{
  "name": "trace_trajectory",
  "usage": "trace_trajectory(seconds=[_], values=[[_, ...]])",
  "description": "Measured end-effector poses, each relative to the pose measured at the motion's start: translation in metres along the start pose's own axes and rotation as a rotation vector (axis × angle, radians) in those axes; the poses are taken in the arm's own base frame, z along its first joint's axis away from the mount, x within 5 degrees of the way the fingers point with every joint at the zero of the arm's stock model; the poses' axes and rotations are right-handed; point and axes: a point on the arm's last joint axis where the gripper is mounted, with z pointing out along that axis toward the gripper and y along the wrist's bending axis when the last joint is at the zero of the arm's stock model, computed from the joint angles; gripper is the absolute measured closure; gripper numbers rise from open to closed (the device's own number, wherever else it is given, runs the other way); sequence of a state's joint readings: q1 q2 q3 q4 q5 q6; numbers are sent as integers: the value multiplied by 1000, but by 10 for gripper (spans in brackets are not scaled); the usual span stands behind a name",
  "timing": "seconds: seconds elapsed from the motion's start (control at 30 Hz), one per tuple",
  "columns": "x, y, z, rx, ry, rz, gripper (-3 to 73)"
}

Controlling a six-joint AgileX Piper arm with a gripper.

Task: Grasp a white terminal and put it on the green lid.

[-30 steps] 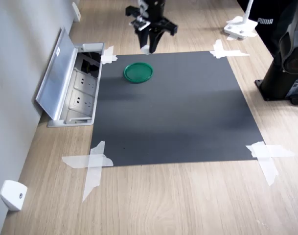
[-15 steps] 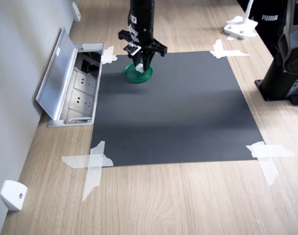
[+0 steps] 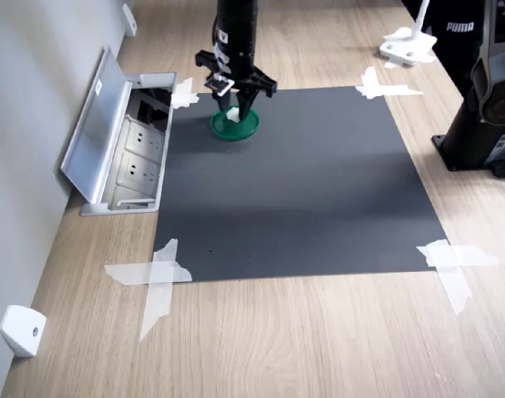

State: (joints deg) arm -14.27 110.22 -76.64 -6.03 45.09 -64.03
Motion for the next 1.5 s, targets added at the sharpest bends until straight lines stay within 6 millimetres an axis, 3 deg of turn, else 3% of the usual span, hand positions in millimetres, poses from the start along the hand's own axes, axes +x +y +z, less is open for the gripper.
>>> trace_trajectory(seconds=[0.13,0.2,0.3,0.47,0.6,0.73,0.83,1.07,1.2,1.5], values=[[0,4,-22,-13,-34,106,37],[-1,5,-47,17,-82,171,39],[1,11,-101,112,-193,259,88],[14,43,-177,230,-358,380,355],[31,82,-214,318,-468,478,618],[53,128,-238,472,-626,610,691],[69,165,-237,555,-741,710,699],[96,233,-199,602,-853,846,700],[103,253,-178,579,-871,919,702],[109,273,-153,483,-966,1129,702]])
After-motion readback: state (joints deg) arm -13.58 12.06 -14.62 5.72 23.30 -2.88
